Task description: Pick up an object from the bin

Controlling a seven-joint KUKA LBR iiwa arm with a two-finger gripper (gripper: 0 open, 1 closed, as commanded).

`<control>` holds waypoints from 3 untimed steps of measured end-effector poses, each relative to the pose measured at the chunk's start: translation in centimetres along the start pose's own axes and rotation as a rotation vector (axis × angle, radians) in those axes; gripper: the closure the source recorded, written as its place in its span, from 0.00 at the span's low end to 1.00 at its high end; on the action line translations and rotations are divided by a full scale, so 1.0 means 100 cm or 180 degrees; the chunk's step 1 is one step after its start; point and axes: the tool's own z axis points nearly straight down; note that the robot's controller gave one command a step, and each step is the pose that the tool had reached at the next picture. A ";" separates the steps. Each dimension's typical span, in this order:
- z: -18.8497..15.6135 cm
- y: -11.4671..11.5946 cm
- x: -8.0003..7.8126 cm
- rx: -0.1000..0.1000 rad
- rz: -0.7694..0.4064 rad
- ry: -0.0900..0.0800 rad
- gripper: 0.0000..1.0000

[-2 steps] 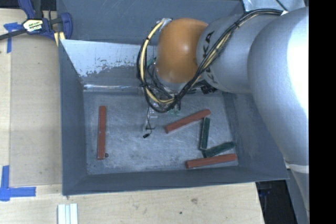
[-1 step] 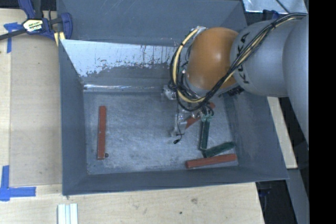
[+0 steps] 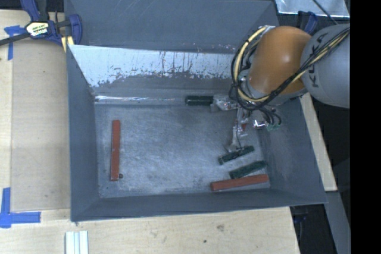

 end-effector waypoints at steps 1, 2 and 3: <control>-0.013 -0.067 0.075 0.0025 0.0055 -0.0027 0.00; -0.071 -0.079 0.090 0.0024 0.0350 -0.0055 0.00; 0.002 -0.046 0.108 0.0007 0.0304 -0.0017 0.00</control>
Offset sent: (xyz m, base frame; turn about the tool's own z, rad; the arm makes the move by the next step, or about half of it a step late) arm -0.0565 -0.0755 0.0125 0.0071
